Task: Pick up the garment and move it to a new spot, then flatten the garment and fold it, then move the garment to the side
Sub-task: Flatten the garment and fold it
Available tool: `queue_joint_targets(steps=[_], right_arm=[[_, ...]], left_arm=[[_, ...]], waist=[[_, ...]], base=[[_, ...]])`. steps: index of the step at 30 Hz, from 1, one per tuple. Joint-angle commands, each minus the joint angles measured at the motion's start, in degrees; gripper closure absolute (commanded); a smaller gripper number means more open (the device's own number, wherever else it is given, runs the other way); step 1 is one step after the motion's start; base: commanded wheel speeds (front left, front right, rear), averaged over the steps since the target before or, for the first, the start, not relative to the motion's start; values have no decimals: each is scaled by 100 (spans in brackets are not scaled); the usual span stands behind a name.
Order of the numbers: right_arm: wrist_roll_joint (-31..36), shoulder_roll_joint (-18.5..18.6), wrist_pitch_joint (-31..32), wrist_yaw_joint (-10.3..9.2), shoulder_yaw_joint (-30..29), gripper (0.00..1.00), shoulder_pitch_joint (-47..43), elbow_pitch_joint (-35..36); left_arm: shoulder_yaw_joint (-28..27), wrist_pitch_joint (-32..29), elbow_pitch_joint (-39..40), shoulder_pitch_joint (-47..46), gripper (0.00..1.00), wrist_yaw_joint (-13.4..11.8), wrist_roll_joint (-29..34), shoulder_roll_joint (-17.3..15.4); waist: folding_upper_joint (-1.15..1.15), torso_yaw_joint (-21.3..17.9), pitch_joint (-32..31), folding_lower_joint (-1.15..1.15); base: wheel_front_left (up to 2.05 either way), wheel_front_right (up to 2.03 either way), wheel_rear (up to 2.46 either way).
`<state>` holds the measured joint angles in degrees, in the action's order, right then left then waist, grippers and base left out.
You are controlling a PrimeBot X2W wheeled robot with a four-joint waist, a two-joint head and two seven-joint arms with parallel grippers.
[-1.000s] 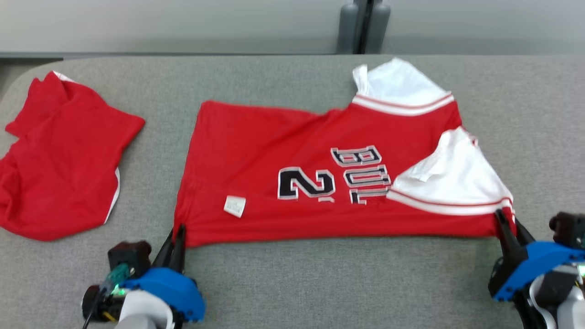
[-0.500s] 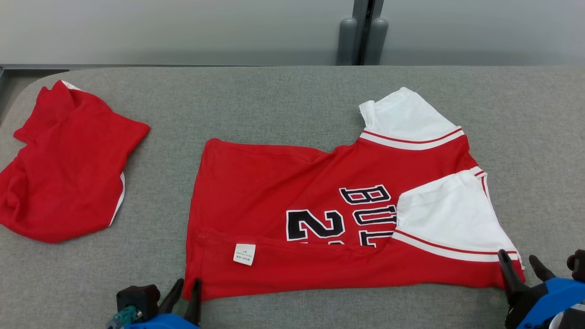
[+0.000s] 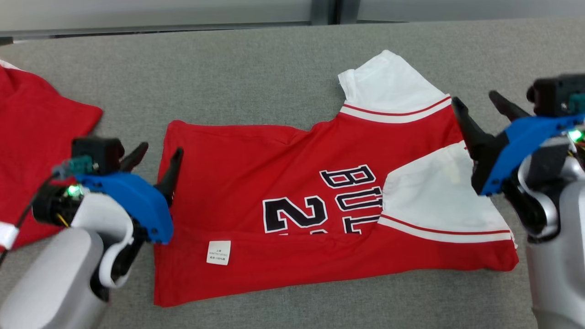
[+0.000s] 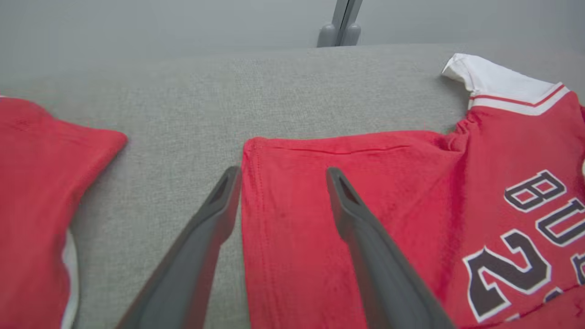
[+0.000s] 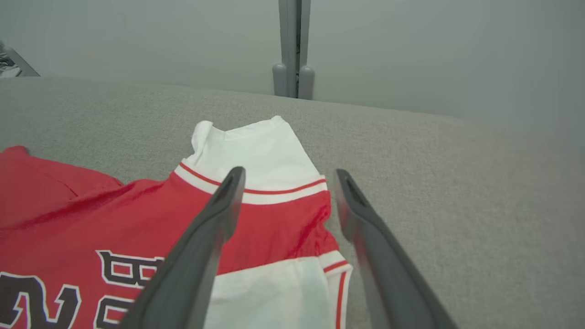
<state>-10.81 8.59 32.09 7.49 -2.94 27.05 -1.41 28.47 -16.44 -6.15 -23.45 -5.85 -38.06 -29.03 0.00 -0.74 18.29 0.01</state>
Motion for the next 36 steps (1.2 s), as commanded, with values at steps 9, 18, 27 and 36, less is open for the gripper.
queue_joint_targets(steps=[9, 18, 27, 36], right_arm=[[-454, 125, 8, 1, 952, 0, 1873, -1420], [-663, 174, -450, 1, 1170, 0, 2727, -2287], [-698, 280, -592, 1, 1183, 0, 3231, -3043], [-598, 565, -111, 1, 1457, 0, 3894, -3763]], left_arm=[[-346, -1625, -1036, -1614, 0, 571, -927, -324], [-370, -2940, -1149, -2004, 0, 361, -1394, -581], [129, -3128, -1040, -1868, 100, 389, -1057, -497], [554, -2750, -879, -1995, 100, 785, -803, -25]], waist=[[0, -367, 671, -1], [0, -546, 1047, -1], [0, -438, 1312, -1], [0, 125, 1569, -1]], base=[[0, 0, 0], [0, 0, 0], [0, 0, 0], [0, 0, 0]])
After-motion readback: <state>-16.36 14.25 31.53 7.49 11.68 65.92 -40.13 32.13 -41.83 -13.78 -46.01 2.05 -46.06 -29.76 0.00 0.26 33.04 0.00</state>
